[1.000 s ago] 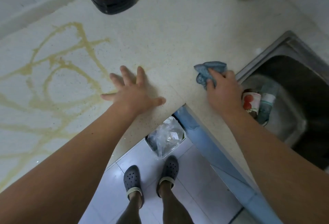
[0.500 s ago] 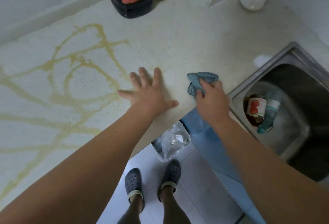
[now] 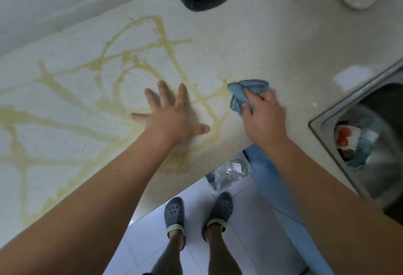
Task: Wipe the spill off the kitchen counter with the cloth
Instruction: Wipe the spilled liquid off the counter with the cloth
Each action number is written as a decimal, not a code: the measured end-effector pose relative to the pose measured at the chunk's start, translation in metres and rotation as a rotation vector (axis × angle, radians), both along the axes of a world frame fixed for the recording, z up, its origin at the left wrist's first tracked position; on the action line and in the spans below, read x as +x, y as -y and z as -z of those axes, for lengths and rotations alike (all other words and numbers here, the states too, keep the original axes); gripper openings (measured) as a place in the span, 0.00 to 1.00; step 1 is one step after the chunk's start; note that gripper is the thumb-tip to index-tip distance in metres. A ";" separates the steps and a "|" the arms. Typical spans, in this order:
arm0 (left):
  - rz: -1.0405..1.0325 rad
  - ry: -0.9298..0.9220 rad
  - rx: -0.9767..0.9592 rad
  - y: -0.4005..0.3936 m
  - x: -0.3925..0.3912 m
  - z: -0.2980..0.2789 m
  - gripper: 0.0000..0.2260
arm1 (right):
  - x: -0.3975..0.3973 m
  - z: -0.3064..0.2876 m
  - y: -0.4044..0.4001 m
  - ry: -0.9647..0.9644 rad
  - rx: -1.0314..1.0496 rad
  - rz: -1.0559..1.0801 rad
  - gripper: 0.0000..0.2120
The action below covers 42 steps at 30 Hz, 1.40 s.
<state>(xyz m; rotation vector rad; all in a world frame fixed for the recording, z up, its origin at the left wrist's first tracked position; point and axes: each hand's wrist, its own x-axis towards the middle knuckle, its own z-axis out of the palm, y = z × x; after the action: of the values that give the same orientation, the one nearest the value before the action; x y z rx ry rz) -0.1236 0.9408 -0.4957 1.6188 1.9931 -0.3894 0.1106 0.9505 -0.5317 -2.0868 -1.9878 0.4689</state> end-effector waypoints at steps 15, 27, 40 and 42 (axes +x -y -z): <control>0.047 -0.020 -0.018 0.002 -0.002 0.000 0.58 | -0.052 -0.003 0.007 0.005 0.008 -0.358 0.24; 0.041 -0.022 -0.034 0.000 -0.003 0.001 0.59 | -0.061 -0.008 0.005 0.041 0.031 -0.444 0.25; 0.081 -0.006 -0.006 -0.001 -0.014 -0.004 0.58 | -0.056 -0.001 -0.040 0.100 0.112 -0.367 0.24; 0.082 0.009 0.018 -0.011 -0.031 -0.010 0.59 | -0.038 -0.004 -0.078 0.151 0.083 -0.153 0.23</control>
<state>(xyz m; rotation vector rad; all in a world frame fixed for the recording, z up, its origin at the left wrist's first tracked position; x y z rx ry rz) -0.1544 0.9517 -0.4854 1.7148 1.9331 -0.3946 0.0729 1.0280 -0.5278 -1.9828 -2.2217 0.2559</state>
